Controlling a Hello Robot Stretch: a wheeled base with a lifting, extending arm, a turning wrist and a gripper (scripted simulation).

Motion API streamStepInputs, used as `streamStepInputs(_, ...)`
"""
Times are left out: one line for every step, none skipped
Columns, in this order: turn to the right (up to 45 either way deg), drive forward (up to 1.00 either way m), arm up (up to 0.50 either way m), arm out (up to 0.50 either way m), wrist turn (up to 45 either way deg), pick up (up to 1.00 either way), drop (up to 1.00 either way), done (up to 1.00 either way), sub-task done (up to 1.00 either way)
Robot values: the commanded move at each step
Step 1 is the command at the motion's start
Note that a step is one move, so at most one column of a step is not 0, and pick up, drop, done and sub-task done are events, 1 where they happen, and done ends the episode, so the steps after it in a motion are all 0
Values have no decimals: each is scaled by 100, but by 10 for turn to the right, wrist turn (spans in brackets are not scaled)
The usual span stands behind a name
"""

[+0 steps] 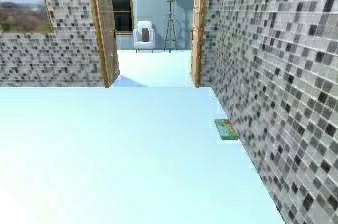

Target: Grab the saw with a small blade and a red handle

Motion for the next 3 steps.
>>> streamStepInputs(0, 0, 18, 0, 0, 0, 0, 0, 0)
streamStepInputs(0, 0, 0, 50, 0, 0, 0, 0, 0)
streamStepInputs(0, 0, 0, 0, 450, 0, 0, 0, 0)
